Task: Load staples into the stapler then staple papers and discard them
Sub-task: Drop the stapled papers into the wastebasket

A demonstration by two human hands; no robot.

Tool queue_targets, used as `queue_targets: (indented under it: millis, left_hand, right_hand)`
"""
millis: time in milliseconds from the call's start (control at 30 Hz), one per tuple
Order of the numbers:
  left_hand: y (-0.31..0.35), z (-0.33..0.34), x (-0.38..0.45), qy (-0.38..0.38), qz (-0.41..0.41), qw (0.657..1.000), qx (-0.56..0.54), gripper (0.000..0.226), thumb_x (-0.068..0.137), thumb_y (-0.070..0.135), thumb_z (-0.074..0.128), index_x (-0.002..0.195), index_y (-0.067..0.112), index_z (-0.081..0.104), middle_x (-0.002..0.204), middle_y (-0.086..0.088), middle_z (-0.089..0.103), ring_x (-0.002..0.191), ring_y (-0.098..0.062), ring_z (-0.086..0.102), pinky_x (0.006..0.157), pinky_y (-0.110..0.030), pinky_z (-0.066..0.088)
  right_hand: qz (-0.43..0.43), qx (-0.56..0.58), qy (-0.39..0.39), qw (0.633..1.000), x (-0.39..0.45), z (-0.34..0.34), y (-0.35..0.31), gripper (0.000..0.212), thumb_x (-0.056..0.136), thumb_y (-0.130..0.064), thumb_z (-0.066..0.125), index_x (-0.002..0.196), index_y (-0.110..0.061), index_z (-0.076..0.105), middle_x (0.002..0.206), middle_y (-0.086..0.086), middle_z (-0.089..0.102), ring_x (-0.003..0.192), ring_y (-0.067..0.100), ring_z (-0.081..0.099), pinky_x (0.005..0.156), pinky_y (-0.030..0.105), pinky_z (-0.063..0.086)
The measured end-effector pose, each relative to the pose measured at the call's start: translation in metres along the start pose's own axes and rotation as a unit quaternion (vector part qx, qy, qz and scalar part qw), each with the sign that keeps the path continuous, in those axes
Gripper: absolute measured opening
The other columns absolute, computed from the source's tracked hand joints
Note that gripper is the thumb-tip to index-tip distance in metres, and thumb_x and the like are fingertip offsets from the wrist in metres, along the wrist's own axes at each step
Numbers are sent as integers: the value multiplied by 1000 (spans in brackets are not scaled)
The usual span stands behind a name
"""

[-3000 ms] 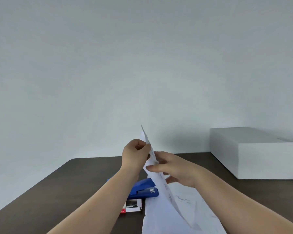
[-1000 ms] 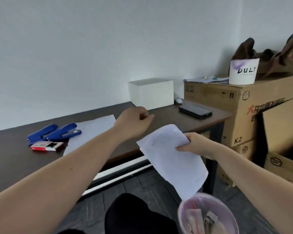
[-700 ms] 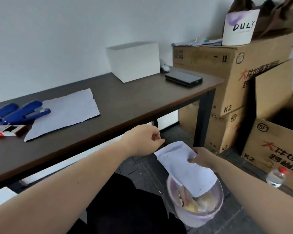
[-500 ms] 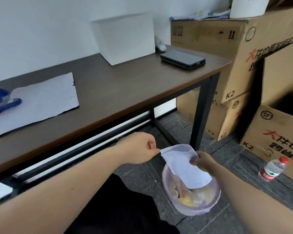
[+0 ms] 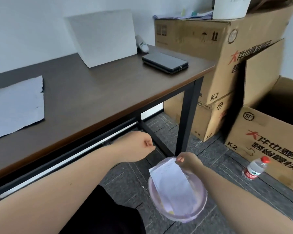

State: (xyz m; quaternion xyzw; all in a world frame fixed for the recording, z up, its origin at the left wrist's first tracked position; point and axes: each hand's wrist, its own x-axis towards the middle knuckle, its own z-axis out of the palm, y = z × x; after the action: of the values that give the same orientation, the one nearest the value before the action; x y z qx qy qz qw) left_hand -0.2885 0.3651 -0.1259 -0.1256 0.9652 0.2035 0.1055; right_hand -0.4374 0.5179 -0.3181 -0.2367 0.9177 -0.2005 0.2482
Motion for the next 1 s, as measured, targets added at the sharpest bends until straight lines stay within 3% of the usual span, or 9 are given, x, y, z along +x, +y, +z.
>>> queue_targets:
  millis: [100, 233, 333, 400, 467, 633, 700, 833, 1000]
  left_hand:
    - [20, -14, -15, 27, 38, 999, 8, 21, 93, 37, 52, 87, 20, 63, 82, 6, 64, 74, -12, 55, 72, -26, 47]
    - [34, -44, -47, 95, 77, 992, 11, 19, 92, 35, 55, 82, 20, 62, 77, 7, 63, 71, -10, 54, 74, -27, 48]
    - [34, -73, -73, 149, 79, 986, -6, 19, 91, 35, 56, 82, 20, 62, 73, 9, 63, 69, -10, 55, 73, -27, 48]
    - [27, -94, -93, 184, 74, 980, -21, 17, 90, 35, 57, 80, 23, 62, 66, 13, 57, 64, -4, 52, 67, -23, 44]
    - [13, -114, -113, 216, 62, 974, -24, 16, 90, 35, 57, 77, 27, 60, 64, 16, 55, 62, 0, 50, 64, -21, 40]
    - [-55, -156, -154, 296, -36, 954, -13, 19, 90, 33, 55, 71, 33, 54, 67, 17, 54, 67, -5, 51, 63, -22, 38]
    - [-86, -168, -169, 308, -92, 947, -3, 18, 91, 34, 53, 73, 33, 54, 72, 16, 56, 75, -11, 54, 67, -25, 39]
    - [-154, -186, -193, 327, -204, 921, 46, 20, 92, 32, 48, 104, 26, 62, 110, 9, 64, 93, -14, 60, 76, -29, 50]
    - [-241, -200, -209, 341, -307, 882, 106, 39, 92, 27, 48, 131, 28, 46, 135, 2, 47, 122, -23, 45, 92, -38, 43]
  right_hand:
    - [-54, -36, -1, 998, -21, -32, -22, 25, 92, -28, 53, 106, -16, 69, 106, 2, 68, 103, 22, 62, 75, 25, 45]
    - [-154, -123, -42, 979, -70, -89, -74, 33, 93, -37, 50, 103, -13, 70, 105, 2, 70, 93, 17, 62, 83, 26, 48]
    - [-233, -126, -15, 964, -118, -135, -129, 27, 91, -33, 54, 98, -13, 72, 96, 0, 72, 88, 15, 64, 84, 28, 52]
    - [-288, -90, 19, 953, -150, -161, -169, 19, 89, -30, 59, 87, -16, 72, 81, -5, 72, 76, 8, 64, 73, 21, 53]
    - [-339, -91, 31, 936, -176, -179, -211, 15, 88, -32, 59, 81, -23, 68, 72, -11, 67, 66, -2, 59, 62, 10, 44]
    - [-446, -165, 39, 879, -189, -168, -316, 23, 91, -32, 53, 97, -16, 69, 93, -4, 68, 87, 11, 59, 74, 22, 44]
    - [-470, -173, 22, 865, -180, -149, -355, 21, 90, -32, 54, 91, -15, 67, 89, -7, 66, 82, 11, 57, 72, 23, 44]
    - [-487, -163, -33, 858, -153, -107, -426, 14, 91, -33, 53, 81, -24, 58, 84, -9, 62, 72, 4, 53, 60, 17, 38]
    - [-484, -176, -47, 856, -117, -67, -494, 22, 93, -33, 49, 100, -18, 64, 97, -4, 61, 88, 14, 53, 78, 28, 47]
